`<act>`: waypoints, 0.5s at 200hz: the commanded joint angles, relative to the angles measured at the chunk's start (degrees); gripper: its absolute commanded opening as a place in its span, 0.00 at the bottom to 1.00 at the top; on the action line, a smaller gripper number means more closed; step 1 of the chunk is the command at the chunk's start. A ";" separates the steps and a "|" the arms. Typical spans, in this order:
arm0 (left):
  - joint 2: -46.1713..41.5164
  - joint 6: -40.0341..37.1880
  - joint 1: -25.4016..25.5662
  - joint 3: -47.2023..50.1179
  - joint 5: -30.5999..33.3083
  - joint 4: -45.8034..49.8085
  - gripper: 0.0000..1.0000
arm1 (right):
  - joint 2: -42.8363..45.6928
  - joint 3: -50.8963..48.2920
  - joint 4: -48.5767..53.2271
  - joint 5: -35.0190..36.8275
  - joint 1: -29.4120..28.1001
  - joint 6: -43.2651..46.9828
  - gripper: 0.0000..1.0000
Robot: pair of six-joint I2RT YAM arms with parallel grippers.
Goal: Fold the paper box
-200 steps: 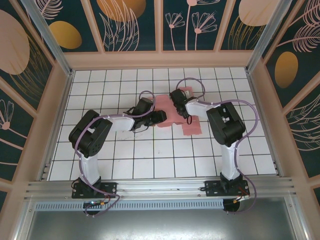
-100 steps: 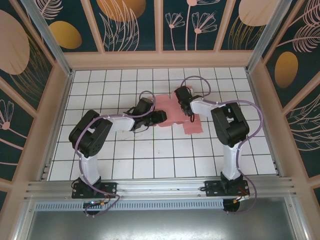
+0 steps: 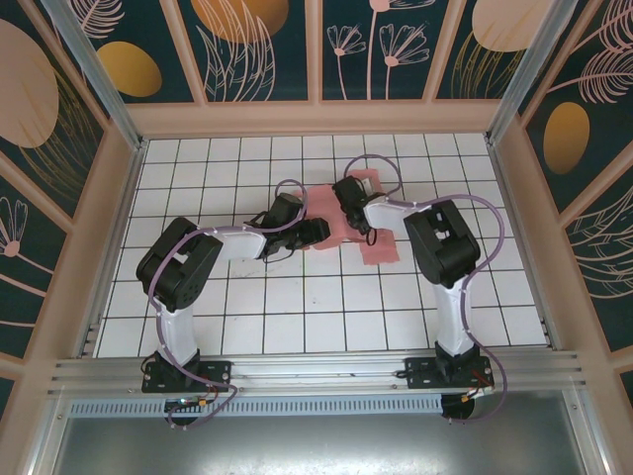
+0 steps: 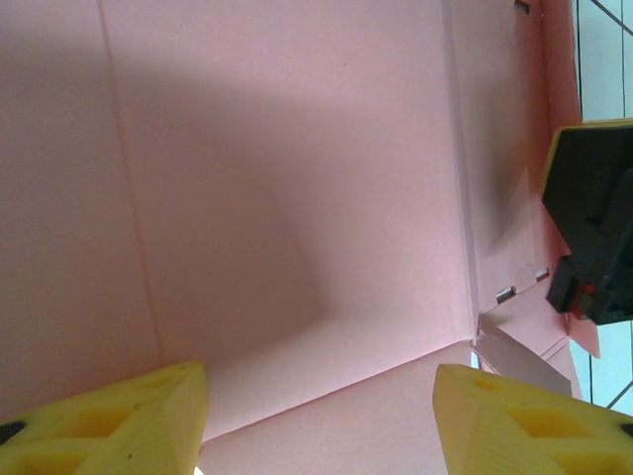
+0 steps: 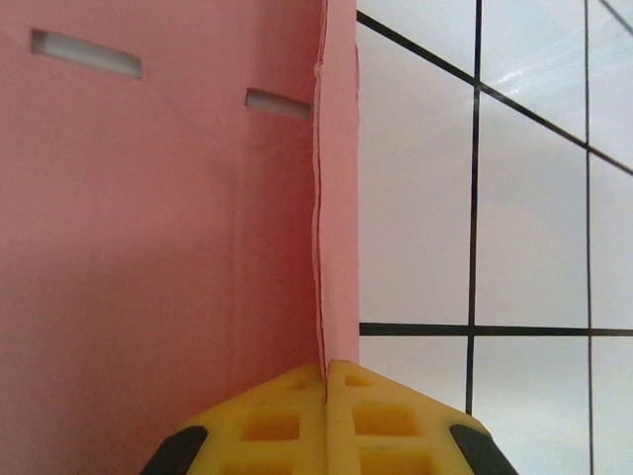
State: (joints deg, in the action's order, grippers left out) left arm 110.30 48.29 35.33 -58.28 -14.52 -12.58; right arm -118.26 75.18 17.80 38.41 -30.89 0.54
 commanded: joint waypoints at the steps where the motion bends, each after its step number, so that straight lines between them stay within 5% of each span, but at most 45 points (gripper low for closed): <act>1: 0.59 0.35 -0.10 0.56 0.20 1.01 0.62 | 2.90 -2.87 0.27 -8.65 2.66 -1.66 0.00; 60: -0.04 0.51 -0.14 0.56 0.28 1.20 0.62 | -4.51 0.41 2.62 -0.14 -2.61 0.27 0.00; 100: -1.33 0.05 -0.09 0.85 0.93 1.86 0.61 | 3.97 -4.66 -3.12 -10.82 1.68 -1.65 0.04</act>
State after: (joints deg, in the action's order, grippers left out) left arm 110.13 48.29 35.35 -58.28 -14.33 -12.16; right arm -118.80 74.52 16.29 39.81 -31.90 1.10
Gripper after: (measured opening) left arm 0.614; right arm 0.047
